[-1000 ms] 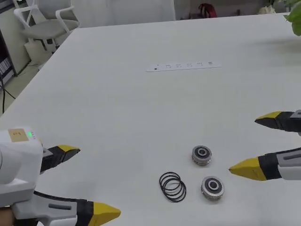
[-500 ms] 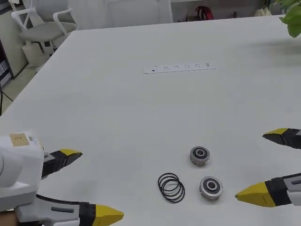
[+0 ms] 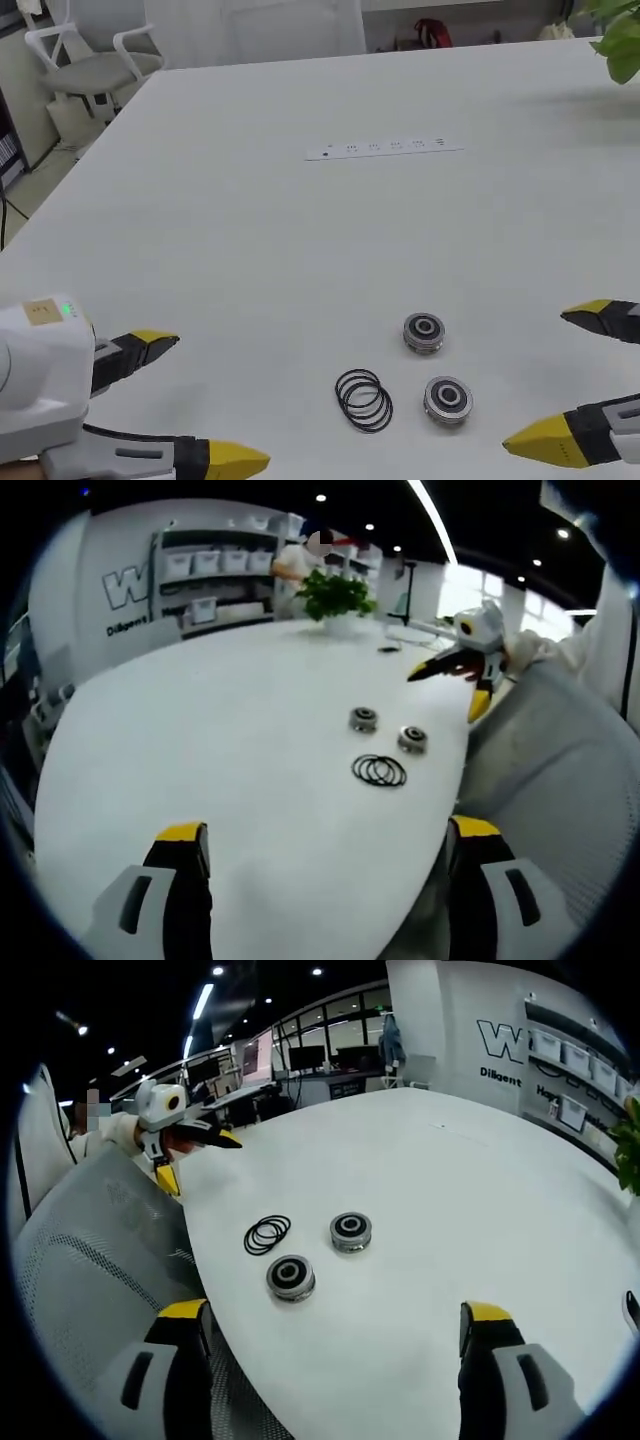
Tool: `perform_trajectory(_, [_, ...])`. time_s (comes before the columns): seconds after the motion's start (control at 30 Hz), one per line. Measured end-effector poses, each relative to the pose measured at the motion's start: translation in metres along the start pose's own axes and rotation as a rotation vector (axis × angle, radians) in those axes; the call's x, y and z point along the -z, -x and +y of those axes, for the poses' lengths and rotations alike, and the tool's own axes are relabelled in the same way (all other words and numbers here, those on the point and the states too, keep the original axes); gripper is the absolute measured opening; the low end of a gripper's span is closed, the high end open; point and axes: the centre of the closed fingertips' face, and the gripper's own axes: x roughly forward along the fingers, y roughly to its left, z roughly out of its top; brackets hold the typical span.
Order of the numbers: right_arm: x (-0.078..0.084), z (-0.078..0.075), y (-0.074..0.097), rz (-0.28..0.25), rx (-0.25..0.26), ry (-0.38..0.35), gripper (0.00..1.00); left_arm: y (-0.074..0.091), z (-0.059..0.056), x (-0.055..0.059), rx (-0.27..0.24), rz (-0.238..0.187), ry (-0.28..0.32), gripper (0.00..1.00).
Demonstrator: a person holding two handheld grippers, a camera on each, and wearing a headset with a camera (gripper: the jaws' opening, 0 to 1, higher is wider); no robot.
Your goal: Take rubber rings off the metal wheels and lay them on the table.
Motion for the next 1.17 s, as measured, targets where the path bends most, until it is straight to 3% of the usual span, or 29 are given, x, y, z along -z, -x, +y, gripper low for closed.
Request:
perform_trajectory(0.5, [0.0064, 0.0073, -0.0039, 0.011, -0.015, -0.018, 1.0, -0.0031, -0.0023, 0.0078, 0.017, 0.012, 0.025, 1.0])
perform_trajectory(1.17, [0.0103, 0.009, -0.0044, 0.031, -0.009, -0.016, 1.0, -0.0035, -0.0067, 0.008, 0.033, 0.019, 0.018, 1.0])
